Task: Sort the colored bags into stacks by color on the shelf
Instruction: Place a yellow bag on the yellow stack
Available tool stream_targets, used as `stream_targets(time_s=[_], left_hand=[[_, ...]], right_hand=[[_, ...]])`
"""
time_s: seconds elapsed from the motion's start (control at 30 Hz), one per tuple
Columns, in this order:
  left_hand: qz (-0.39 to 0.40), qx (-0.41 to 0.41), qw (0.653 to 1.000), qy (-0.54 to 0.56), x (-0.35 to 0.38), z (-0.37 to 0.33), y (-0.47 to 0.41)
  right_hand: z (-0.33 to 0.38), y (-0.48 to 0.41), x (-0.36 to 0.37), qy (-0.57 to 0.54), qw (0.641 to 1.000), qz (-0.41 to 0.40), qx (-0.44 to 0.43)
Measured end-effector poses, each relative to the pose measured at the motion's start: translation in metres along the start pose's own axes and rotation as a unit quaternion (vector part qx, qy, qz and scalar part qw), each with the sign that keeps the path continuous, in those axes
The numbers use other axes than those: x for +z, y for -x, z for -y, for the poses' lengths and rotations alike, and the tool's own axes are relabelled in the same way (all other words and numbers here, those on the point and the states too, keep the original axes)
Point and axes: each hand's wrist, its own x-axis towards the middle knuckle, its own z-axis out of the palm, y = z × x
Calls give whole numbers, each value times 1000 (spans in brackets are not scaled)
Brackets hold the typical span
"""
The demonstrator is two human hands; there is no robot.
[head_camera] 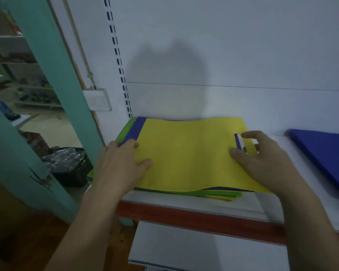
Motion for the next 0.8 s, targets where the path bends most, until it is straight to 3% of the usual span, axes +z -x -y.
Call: stream_targets(time_s=[0.1,0.3,0.53,0.7,0.8], left_hand=[[-6,25,997,67,-5,3,-8],[-104,104,971,191,-16,5,-7],[-62,138,935,321,-12,-33,-2],[-69,186,930,310,0,-76,4],[-83,178,939,284,6,-82,0]], right_hand=[[2,5,2,-6,1000,-18,-2],[1,15,-6,-98,990,-94,-35],[-26,35,-49,-109,983,-147,-7],[-47,44,-80,-107,974,-201,-10],[-60,40,-83,-108,976,-188,-15]])
